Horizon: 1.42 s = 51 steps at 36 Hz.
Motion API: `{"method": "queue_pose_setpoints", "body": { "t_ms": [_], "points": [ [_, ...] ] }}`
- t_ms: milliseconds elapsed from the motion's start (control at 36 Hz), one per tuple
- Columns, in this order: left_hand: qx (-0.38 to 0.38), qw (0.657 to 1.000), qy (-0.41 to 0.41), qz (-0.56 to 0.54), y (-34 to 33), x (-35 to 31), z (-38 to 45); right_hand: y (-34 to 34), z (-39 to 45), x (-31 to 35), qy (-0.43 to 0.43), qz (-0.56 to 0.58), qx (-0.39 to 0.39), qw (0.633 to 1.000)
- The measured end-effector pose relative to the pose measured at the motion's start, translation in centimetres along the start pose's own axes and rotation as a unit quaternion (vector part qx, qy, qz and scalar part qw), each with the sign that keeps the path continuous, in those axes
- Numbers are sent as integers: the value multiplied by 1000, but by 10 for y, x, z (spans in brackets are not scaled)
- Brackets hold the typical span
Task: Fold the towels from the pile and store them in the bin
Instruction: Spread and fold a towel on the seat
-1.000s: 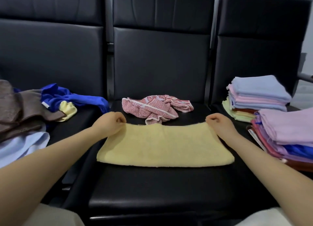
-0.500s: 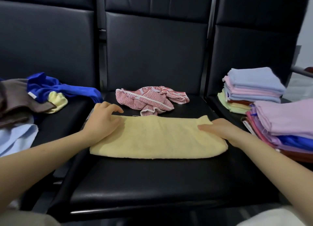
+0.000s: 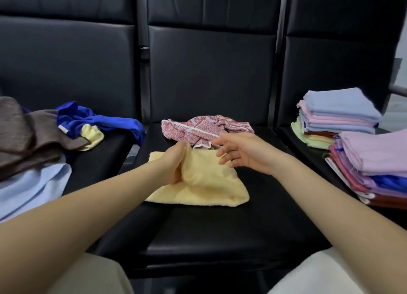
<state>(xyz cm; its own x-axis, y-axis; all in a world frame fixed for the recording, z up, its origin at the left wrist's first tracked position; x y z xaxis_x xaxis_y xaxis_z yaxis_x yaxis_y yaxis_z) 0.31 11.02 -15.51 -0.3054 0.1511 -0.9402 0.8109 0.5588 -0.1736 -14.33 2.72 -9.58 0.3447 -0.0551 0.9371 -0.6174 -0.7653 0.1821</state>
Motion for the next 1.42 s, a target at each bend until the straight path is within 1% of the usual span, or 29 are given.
{"method": "queue_pose_setpoints", "body": {
  "t_ms": [56,111,167,222,278,361,472,528,583,667,722,778,806,833,861,917,944,1000,1028,1083,1111,1139,1167,1194,1222,1278,1333,1417],
  "points": [
    [5,1000,-3,30,2,2,4,7,6,-9,1,-101,-60,993],
    [-6,995,-12,102,3,2,6,17,12,-22,-3,-221,-114,969],
    [-26,984,-24,173,3,3,7,24,14,-37,-32,-272,-132,953],
    [-44,978,-41,198,1,1,6,28,14,-48,-50,-283,-139,948],
    [-49,976,-69,198,0,-6,5,27,15,-49,-38,-285,-146,947],
    [-72,974,-101,191,8,-24,4,17,16,-46,-20,-270,-130,954],
    [-79,981,-85,153,26,-45,-1,3,18,-29,49,-236,-150,959],
    [-88,978,-72,173,40,-51,-5,-2,20,-23,67,-239,-169,954],
    [-116,956,-77,257,59,-53,-5,-7,23,-21,66,-275,-186,941],
    [-130,903,-56,406,86,-45,-7,-17,29,-28,16,-360,-175,916],
    [-126,884,-32,449,100,-36,-9,-24,29,-36,-28,-410,-159,898],
    [-127,878,-25,461,107,-33,-11,-27,30,-40,-49,-424,-154,891],
    [-126,880,-26,457,107,-32,-13,-29,31,-42,-52,-418,-149,895],
    [-124,887,-20,445,106,-31,-13,-31,32,-43,-53,-398,-135,906],
    [-119,903,-11,413,104,-29,-14,-34,33,-45,-52,-363,-114,923],
    [-100,933,17,347,95,-24,-18,-40,32,-48,-54,-254,-71,963],
    [-91,932,24,350,90,-23,-19,-44,30,-47,-56,-201,-54,976],
    [-86,910,31,406,79,-21,-25,-49,26,-46,-60,-125,-35,990],
    [-89,898,22,431,71,-22,-28,-51,24,-44,-64,-96,-35,993],
    [-108,888,-4,446,51,-28,-32,-48,21,-37,-70,-47,-49,995],
    [-116,890,-30,439,41,-33,-34,-44,17,-31,-73,-21,-55,996],
    [-112,907,-54,402,30,-36,-36,-39,13,-26,-76,0,-63,995],
    [-89,929,-73,351,20,-39,-33,-33,8,-21,-78,11,-76,994],
    [-68,942,-101,311,12,-44,-34,-25,3,-17,-76,17,-93,993],
    [-51,946,-124,295,-1,-49,-35,-9,-4,-12,-68,26,-118,990],
    [-43,947,-164,272,-12,-56,-36,13,-13,-5,-55,46,-140,988],
    [-11,947,-201,250,-45,-60,-33,52,-30,3,-30,40,-184,982],
    [36,942,-231,241,-110,-64,-40,121,-62,18,-4,-32,-281,959]
  ]
}}
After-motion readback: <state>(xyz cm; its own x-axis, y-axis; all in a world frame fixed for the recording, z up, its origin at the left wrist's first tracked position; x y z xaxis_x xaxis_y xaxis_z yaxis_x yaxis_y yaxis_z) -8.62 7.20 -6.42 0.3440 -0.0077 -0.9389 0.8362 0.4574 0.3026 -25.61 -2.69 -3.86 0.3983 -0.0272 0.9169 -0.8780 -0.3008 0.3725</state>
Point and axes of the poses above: each hand's wrist, its own z-axis towards the middle knuckle, its own y-axis out of the back of the hand, x = y × z, the point moved 6 cm from there along z, towards the middle knuckle, and after that the axes turned 8 degrees about -y, right-handed, at the moved point
